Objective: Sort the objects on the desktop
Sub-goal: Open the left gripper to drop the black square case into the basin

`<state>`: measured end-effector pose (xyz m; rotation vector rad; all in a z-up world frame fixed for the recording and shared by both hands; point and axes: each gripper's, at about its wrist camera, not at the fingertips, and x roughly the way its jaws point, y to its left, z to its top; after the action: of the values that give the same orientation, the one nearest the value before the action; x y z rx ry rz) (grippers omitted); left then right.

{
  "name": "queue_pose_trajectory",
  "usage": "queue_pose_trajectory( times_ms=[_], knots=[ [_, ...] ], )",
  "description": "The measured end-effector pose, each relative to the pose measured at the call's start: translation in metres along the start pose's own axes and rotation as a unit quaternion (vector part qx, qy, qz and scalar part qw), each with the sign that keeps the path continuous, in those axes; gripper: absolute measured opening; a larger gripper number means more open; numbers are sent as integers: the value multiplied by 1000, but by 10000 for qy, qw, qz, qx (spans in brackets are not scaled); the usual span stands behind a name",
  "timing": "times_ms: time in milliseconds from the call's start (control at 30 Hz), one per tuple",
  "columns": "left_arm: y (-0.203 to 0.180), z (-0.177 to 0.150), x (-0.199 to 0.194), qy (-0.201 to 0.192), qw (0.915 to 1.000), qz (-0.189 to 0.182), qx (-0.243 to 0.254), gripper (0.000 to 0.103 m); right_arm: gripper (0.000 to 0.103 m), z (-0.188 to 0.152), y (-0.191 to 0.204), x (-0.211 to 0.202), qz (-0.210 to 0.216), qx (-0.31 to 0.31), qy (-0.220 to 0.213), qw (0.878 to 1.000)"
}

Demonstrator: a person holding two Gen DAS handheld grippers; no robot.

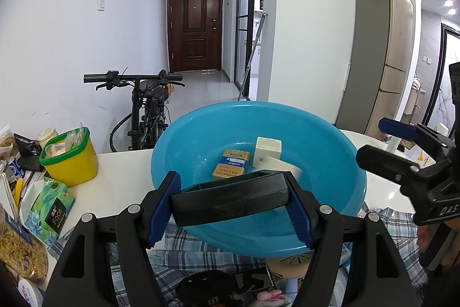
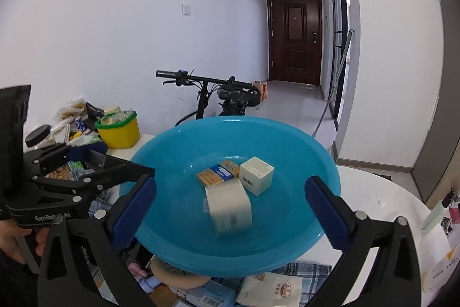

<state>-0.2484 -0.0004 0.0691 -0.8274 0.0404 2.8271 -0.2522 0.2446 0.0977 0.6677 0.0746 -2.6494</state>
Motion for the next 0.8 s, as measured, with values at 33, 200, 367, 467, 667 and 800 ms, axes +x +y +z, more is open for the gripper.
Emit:
queue_pose_trajectory(
  times_ms=[33,200,367,467,667,800],
  knots=[
    [0,0,0,0,10000,1,4,73,103,0,-1,0,2,12,-4,10000],
    [1,0,1,-12,10000,40,25,73,103,0,2,3,10,33,67,10000],
    [1,0,1,-15,10000,47,28,73,103,0,6,5,23,18,100,9999],
    [0,0,1,-22,10000,63,35,73,103,0,6,6,-12,-5,122,9999],
    [0,-1,0,-36,10000,82,43,73,103,-1,6,8,38,26,172,9998],
    [0,-1,0,-47,9999,84,38,73,103,0,7,7,10,0,161,9999]
  ],
)
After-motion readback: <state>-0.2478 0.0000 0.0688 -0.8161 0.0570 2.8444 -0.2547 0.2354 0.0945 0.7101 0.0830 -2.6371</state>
